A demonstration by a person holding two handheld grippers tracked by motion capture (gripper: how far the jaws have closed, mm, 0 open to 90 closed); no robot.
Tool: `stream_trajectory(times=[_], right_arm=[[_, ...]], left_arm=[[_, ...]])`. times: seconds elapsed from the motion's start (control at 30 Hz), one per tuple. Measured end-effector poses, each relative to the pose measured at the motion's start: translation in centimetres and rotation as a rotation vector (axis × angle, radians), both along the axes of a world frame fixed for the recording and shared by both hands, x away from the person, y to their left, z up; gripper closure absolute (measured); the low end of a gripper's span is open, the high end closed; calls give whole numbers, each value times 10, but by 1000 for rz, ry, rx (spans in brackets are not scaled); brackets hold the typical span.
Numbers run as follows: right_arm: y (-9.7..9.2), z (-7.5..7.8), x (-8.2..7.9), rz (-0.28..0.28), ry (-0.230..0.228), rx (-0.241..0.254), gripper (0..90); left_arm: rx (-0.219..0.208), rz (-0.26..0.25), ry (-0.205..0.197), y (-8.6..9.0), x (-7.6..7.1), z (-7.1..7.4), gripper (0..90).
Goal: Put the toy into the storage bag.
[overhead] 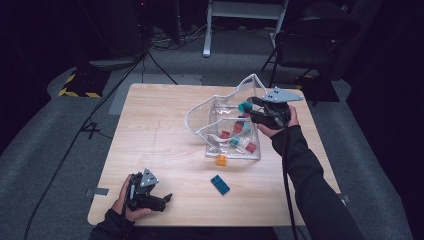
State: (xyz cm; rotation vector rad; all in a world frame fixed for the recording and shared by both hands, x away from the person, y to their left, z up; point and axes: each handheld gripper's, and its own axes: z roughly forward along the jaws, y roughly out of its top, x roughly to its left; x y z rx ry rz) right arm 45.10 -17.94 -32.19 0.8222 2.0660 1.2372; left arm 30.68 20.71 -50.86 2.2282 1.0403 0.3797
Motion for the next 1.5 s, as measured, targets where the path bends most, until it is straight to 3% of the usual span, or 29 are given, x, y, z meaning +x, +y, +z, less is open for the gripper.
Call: stream_trajectory(times=[0.53, 0.83, 1.17, 1.5], right_arm=[[-17, 9, -26, 17, -45, 7, 530], [-33, 4, -44, 23, -50, 20, 530], [-44, -15, -67, 61, -33, 33, 526], [-42, -41, -84, 102, -5, 34, 522]], left_arm=[[0, 0, 0, 0, 0, 0, 5], [0, 0, 0, 0, 0, 0, 5], [-1, 0, 0, 0, 0, 0, 5], [0, 0, 0, 0, 0, 0, 5]])
